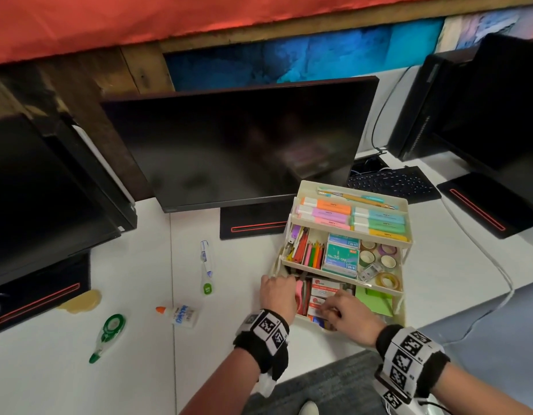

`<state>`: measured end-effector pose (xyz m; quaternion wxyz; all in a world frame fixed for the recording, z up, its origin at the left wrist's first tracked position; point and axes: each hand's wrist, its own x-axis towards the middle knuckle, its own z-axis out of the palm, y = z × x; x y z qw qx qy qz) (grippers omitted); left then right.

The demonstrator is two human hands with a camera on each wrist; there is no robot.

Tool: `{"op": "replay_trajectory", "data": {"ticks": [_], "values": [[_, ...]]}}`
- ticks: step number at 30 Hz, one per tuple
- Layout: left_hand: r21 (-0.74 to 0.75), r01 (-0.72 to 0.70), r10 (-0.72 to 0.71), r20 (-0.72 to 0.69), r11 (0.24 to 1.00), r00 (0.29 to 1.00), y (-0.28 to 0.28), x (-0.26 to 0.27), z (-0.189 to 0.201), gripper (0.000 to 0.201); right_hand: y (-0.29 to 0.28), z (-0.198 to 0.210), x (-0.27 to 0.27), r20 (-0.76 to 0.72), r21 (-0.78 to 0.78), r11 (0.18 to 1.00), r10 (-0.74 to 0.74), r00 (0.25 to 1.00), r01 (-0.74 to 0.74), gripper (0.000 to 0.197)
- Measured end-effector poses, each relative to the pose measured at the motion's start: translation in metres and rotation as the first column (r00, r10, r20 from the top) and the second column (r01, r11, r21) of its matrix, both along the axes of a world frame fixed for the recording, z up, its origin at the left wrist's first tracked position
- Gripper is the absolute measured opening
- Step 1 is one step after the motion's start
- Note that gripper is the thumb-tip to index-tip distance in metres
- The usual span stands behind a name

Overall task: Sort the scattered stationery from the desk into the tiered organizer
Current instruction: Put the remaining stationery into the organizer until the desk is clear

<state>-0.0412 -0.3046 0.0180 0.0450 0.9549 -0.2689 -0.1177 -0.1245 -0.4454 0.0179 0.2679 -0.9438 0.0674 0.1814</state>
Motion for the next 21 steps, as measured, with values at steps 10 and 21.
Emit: {"op": "replay_trajectory", "data": {"ticks": [10,21], "values": [[-0.277,-0.553,0.566,-0.039,0.786,0.824,0.148,0.029,-0.017,0.03,0.086,0.041,0.049,0.229,0.116,0.974,0.164,0.959,-0.194,0.022],[-0.063,-0.62,0.566,-0.346,0.782,0.749,0.221,0.029,-0.049,0.056,0.207,-0.015,0.135,-0.152,-0.012,0.95,0.308,0.939,-0.313,0.051]]}}
